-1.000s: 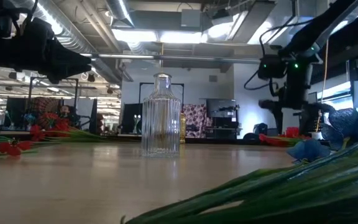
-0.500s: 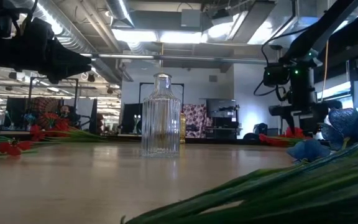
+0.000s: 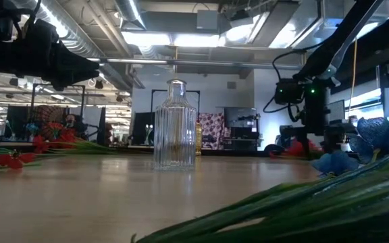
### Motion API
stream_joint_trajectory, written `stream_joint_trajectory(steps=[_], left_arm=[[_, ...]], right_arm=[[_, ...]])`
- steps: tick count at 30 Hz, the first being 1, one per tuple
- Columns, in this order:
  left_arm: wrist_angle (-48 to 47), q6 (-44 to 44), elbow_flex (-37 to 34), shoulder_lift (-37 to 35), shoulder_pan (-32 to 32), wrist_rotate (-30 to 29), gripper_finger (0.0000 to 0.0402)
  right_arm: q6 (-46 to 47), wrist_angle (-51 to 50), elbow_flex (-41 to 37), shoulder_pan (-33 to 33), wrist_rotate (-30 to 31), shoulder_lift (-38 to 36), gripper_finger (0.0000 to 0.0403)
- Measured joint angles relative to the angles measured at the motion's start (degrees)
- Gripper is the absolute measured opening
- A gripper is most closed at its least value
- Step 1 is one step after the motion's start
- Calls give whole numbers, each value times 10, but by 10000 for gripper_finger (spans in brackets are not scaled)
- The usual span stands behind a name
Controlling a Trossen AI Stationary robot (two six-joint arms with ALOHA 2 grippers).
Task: Sort flowers into vase by color
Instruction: Put the top right red flowers into the red vase
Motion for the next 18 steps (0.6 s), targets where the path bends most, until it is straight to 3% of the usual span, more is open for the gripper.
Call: stream_joint_trajectory(steps=[8, 14, 18], left_arm=[[0, 0, 0, 0, 0, 0, 176], [0, 0, 0, 0, 0, 0, 176], [0, 0, 0, 0, 0, 0, 176]], right_arm=[[-4, 14, 31, 14, -3, -24, 19], [-45, 27, 114, 49, 64, -89, 29], [-89, 33, 160, 83, 74, -144, 10]])
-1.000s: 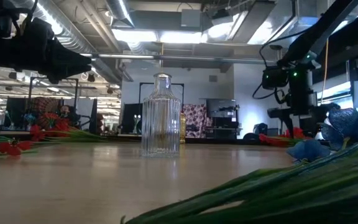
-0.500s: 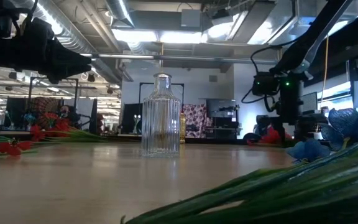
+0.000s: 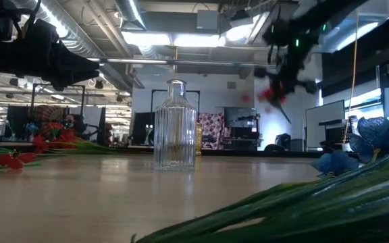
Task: Sort flowers into vase by color
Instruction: Put the top right red flowers into the red vase
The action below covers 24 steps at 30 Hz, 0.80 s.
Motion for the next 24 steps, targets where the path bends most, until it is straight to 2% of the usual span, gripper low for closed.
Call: stream_joint_trajectory(steps=[7, 11, 13, 16, 21, 24], left_arm=[[0, 0, 0, 0, 0, 0, 176], [0, 0, 0, 0, 0, 1, 176], [0, 0, 0, 0, 0, 1, 176], [2, 20, 0, 0, 0, -4, 176], [23, 85, 0, 0, 0, -56, 176], [26, 118, 0, 0, 1, -79, 176]], right_arm=[[-111, 78, 16, 114, -9, -117, 13], [-148, 63, 15, 142, -145, -151, 7], [-146, 84, 15, 152, -174, -162, 10], [-184, 122, 15, 176, -185, -178, 10], [-282, 159, 15, 207, -185, -213, 6], [-311, 175, 15, 212, -193, -236, 11]])
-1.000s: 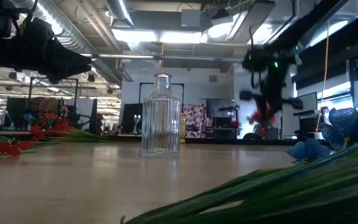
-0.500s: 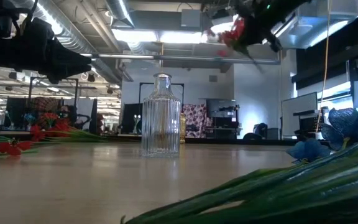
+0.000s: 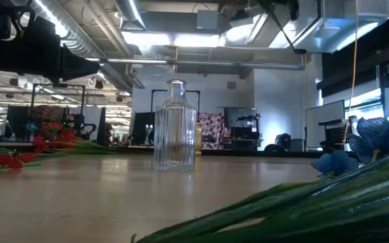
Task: Sort flowers into vase by color
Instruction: Put the top right red flowers into the red vase
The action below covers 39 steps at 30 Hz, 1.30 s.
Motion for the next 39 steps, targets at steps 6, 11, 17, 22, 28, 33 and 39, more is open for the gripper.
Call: stream_joint_trajectory(steps=[6, 11, 17, 22, 28, 33, 39], left_arm=[[90, -234, 0, 7, 0, -36, 176], [205, -475, 0, 7, -1, -70, 176], [400, -498, 4, 23, -7, -30, 176], [460, -469, 63, 91, -51, 49, 176], [464, -401, 178, 287, -124, 27, 176], [480, -418, 278, 450, -162, -33, 176], [481, -419, 374, 582, -176, -37, 176]], right_arm=[[-21, -3, 0, -1, -68, -55, 6], [-32, -4, 0, -1, -114, -78, 9], [-56, -4, 0, -1, -167, -90, 6], [-64, -5, 0, 0, -229, -93, 9], [-95, 4, -17, 0, -247, -101, 6], [-111, 18, -63, -1, -269, -107, 7], [-115, 82, -116, 0, -303, -152, 5]])
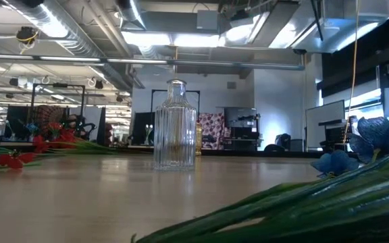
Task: Sort flowers into vase by color
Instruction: Put the top right red flowers into the red vase
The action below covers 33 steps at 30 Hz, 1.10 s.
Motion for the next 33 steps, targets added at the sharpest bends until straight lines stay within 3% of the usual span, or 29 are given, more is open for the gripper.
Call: stream_joint_trajectory(steps=[10, 18, 25, 29, 33], left_arm=[[22, 12, 134, 184, -92, -24, 176], [29, 16, 218, 294, -138, -55, 176], [24, 24, 315, 407, -141, -83, 176], [19, 65, 377, 483, -125, -127, 176], [1, 99, 450, 553, -112, -118, 176]], right_arm=[[11, 59, -124, 0, -76, -113, 5], [3, -76, -154, 0, -94, -260, 6], [5, -223, -148, 0, -17, -396, 8], [-5, -383, -97, 0, 52, -390, 7], [-38, -439, -70, 0, 91, -383, 9]])
